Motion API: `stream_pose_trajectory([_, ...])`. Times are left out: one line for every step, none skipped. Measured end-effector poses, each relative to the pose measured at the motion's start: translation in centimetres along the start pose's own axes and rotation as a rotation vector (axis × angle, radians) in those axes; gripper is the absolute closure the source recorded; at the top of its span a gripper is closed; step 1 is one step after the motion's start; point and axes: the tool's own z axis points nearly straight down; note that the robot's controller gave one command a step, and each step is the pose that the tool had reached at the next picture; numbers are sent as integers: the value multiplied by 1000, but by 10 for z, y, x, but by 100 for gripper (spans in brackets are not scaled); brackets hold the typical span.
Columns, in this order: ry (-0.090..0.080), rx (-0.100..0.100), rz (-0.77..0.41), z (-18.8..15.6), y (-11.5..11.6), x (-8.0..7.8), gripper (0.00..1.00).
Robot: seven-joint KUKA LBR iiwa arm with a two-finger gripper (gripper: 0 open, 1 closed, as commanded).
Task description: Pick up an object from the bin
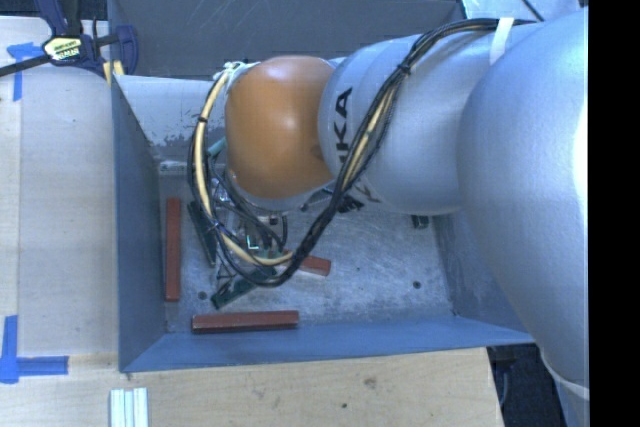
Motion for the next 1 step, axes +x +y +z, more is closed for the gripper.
stream_pose_trajectory([-3,3,-337,78,-80,-8,0])
